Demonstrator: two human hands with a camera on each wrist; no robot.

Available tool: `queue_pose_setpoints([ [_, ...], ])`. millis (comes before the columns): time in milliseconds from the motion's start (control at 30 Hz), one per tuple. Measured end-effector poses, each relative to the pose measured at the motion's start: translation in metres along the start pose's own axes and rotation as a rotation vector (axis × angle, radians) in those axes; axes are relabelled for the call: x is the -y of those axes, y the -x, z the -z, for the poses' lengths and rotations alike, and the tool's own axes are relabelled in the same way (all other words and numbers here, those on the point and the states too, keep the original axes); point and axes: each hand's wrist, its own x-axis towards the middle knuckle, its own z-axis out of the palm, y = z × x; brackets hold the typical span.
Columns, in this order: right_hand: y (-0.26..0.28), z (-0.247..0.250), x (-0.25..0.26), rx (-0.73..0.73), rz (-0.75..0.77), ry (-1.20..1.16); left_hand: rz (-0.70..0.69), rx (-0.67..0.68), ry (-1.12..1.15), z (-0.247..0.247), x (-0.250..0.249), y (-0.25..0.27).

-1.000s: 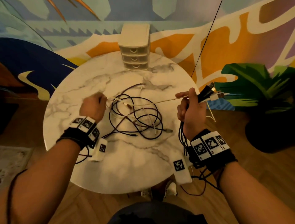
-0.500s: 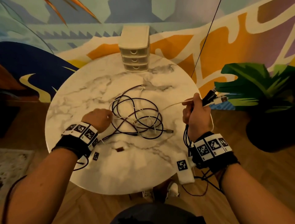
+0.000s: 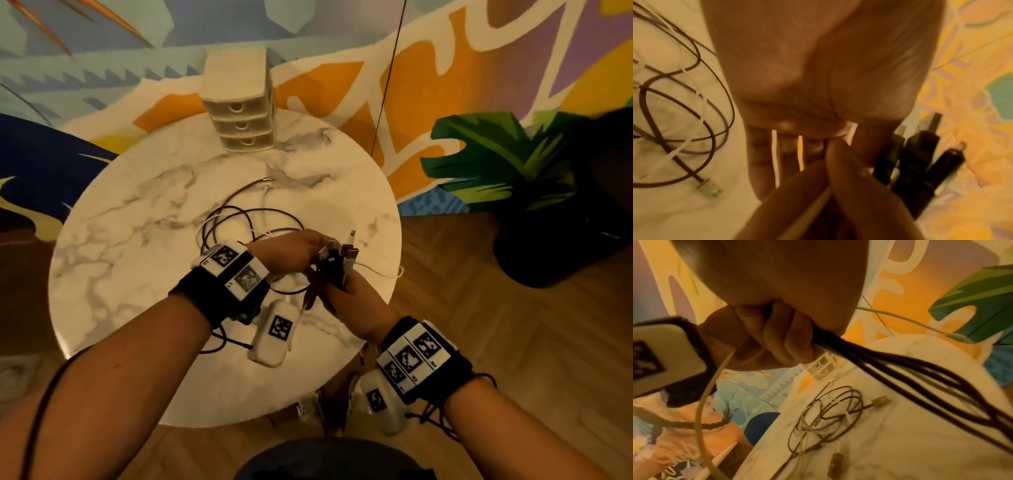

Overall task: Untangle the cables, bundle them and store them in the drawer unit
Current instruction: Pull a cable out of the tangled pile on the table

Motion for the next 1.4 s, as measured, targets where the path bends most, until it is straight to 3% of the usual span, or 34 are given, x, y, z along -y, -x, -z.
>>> queue_pose_setpoints([
  [100,0.004,0.005,-0.016,-0.009,-0.020,-0.085,-0.057,-0.002,-0.108,-0.011,-0.001,-0.011],
  [200,0.002,0.015,-0.040,-0.156,-0.084,-0.366,-0.104,-0.116,0.181,-0.017,-0.009,-0.015],
  [267,0.000,0.032,-0.052,-0.258,-0.132,-0.667,-0.146,-0.108,0.264,-0.016,-0.008,-0.012],
  [367,-0.005,0.068,-0.055,-0.339,-0.186,-0.975,-0.105,0.010,-0.056,-0.021,0.003,-0.008],
  [467,-0.018,0.099,-0.052,-0.436,-0.266,-0.925,-0.047,0.106,-0.686,-0.031,0.024,-0.006],
  [533,-0.026,0.116,-0.050,-0.526,-0.289,-0.855,0.051,0.145,-0.918,-0.033,0.042,-0.002],
  [633,-0.034,0.133,-0.047,-0.594,-0.269,-0.778,0.207,0.192,-0.961,-0.030,0.068,0.001],
  [967,-0.035,0.121,-0.024,-0.570,-0.063,-0.582,0.323,0.240,-1.043,-0.035,0.084,-0.026],
  [1033,-0.028,0.110,-0.019,-0.464,-0.041,-0.528,0.265,0.143,-0.955,-0.035,0.074,-0.035],
  [1100,-0.022,0.094,-0.019,-0.310,-0.036,-0.472,0.175,-0.061,-0.652,-0.035,0.049,-0.046],
  [1167,-0.017,0.076,-0.020,-0.181,-0.049,-0.396,0.152,-0.195,-0.071,-0.034,0.018,-0.057],
  [1233,-0.012,0.062,-0.022,-0.089,-0.075,-0.345,0.100,-0.221,0.434,-0.034,-0.010,-0.064],
  [1333,-0.004,0.047,-0.026,0.020,-0.124,-0.307,-0.025,-0.253,0.694,-0.030,-0.037,-0.064],
  [1400,0.000,0.041,-0.031,0.036,-0.169,-0.326,-0.079,-0.363,0.762,-0.022,-0.046,-0.063],
])
